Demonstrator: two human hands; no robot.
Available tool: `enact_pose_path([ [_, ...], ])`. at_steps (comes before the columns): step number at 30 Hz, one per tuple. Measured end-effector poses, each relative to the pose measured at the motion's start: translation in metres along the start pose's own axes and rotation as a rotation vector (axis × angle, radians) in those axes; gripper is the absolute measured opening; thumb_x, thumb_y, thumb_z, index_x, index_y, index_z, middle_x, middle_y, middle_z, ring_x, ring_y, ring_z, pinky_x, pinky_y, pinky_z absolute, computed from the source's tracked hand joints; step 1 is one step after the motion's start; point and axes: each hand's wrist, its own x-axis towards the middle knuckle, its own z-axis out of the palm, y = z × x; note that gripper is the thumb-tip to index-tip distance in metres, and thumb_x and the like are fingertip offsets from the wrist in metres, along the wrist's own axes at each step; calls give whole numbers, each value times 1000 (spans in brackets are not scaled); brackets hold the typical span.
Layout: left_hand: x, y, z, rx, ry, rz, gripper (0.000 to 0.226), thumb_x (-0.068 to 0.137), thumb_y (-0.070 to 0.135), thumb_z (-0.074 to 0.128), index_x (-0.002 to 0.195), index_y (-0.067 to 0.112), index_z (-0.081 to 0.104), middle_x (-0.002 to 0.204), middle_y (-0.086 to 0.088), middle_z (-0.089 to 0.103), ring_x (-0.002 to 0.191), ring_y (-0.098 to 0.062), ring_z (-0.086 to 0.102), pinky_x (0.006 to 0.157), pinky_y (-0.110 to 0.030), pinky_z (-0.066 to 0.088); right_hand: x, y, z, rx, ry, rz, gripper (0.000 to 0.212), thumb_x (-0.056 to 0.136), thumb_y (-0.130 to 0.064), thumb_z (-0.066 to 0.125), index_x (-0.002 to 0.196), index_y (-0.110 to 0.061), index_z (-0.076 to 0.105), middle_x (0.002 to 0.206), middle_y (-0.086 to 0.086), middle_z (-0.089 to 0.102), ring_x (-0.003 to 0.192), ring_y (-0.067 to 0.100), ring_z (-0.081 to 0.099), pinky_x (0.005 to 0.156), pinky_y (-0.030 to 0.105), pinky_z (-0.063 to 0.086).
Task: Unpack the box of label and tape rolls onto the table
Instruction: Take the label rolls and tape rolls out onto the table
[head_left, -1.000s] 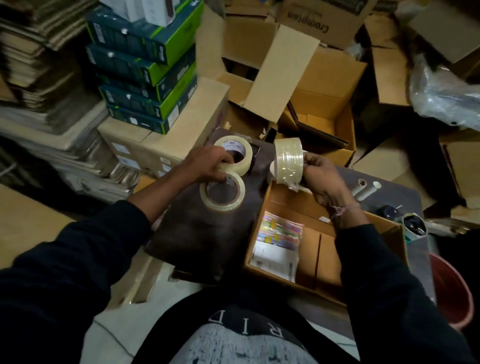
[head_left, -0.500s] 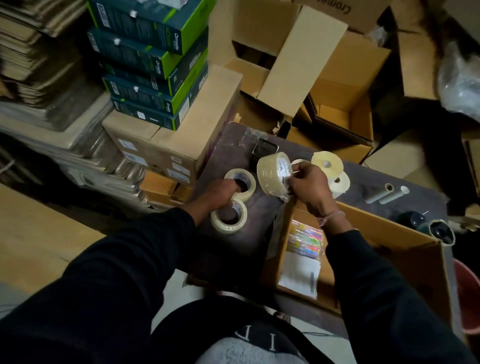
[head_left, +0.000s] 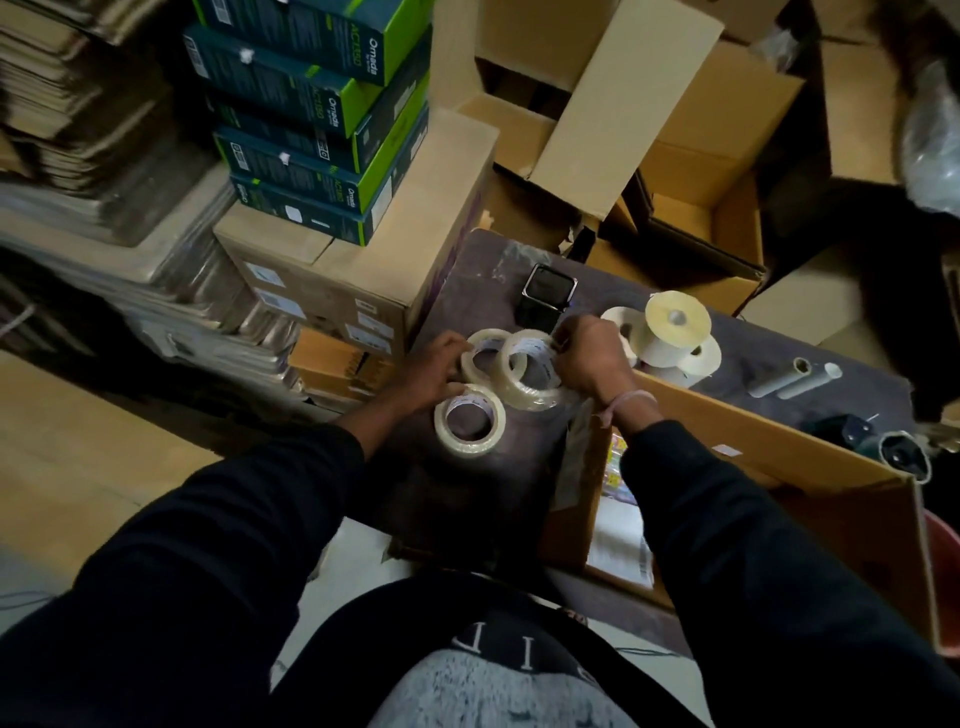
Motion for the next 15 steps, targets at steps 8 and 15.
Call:
enact_pose_path([
  [8,-26,-29,-17,-33,155,-199,38,89,10,73,126,5,67,125,-19,62,109,-34,66,95,-40,53,13,-24,62,22,-80,-35,22,91,-15,63,106,-1,71,108,18,73,104,34,69,81,32,52],
  [15,-27,-12,-22,-52,197,-180,32,91,11,69,123,7,68,121,-16,66,108,-32,67,92,-35,52,17,-17,69,12,-113,-20,25,88,-15,65,108,-2,72,106,17,75,103,32,70,88,32,56],
])
